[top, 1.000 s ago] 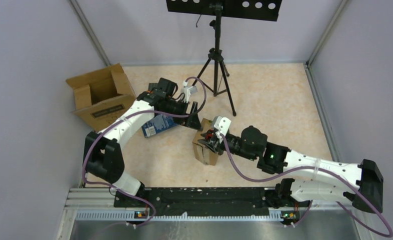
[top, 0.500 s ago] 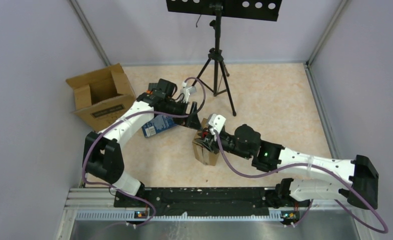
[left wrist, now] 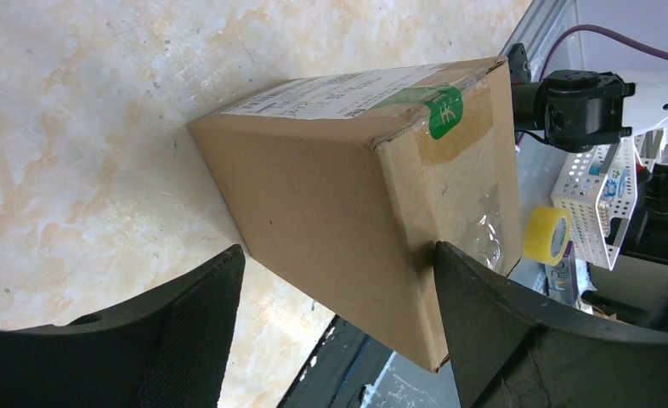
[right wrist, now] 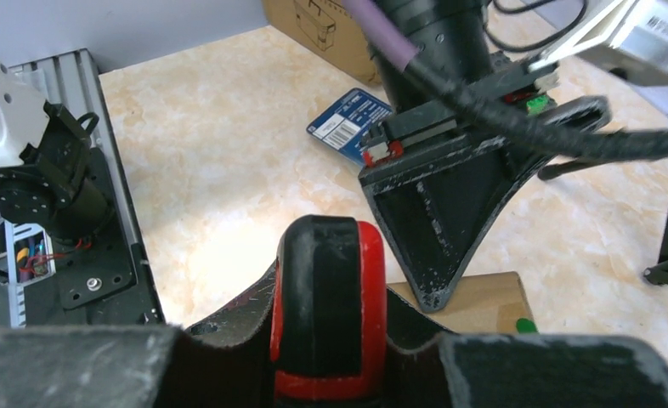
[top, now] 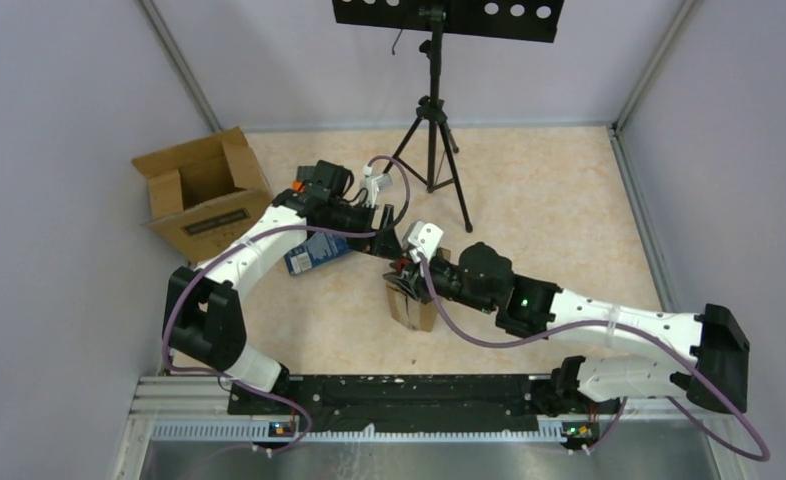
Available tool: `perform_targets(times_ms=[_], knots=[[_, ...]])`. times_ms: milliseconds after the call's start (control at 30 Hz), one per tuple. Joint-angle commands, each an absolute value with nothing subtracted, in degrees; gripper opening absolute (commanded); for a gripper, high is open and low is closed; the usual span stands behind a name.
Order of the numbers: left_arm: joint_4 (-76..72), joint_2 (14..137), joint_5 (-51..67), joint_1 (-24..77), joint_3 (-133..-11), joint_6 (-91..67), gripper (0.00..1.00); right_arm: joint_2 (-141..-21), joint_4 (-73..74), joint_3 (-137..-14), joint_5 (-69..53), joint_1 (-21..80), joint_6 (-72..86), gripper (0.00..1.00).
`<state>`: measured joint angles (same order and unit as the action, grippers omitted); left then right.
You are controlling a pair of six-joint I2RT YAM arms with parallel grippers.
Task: Unpack the express box
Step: Cut the express box at the center of the board, then place the knife at the center of the board.
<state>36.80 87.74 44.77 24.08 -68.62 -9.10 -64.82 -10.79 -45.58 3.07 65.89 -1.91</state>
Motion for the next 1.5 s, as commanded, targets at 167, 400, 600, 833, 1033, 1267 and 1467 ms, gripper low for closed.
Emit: perform_targets(times_ms=[167, 400, 600, 833, 1033, 1267, 1467], knots=[[39.38, 88.24, 40.78, 24.78, -68.76, -6.64, 0.84, -60.23, 3.8, -63.35, 12.14, 66.19, -0.46, 0.0], [38.38, 87.58, 41.98, 24.78, -69.8, -7.24, 0.85, -63.93, 30.37, -72.89, 27.56, 62.4, 10.14, 0.0], [36.52, 86.7, 43.04, 24.76, -70.9, -8.35, 0.87, -65.53, 39.32, -67.28, 13.13, 43.29, 20.64, 0.0], [34.24, 86.39, 45.42, 25.06, -72.8, -9.64, 0.88, -75.44, 38.0, -59.16, 0.43, 26.65, 22.33, 0.0], [32.88, 86.26, 45.96, 25.15, -73.25, -10.1, 0.88, -84.54, 34.0, -56.42, -1.63, 21.27, 22.79, 0.0], [34.02, 83.79, 42.95, 25.2, -73.63, -9.25, 0.91, -86.93, 29.53, -53.31, 1.39, 21.01, 25.17, 0.48], [35.42, 79.28, 39.77, 25.21, -71.74, -8.73, 0.91, -81.67, 30.82, -53.97, 5.07, 21.48, 26.16, 0.62]])
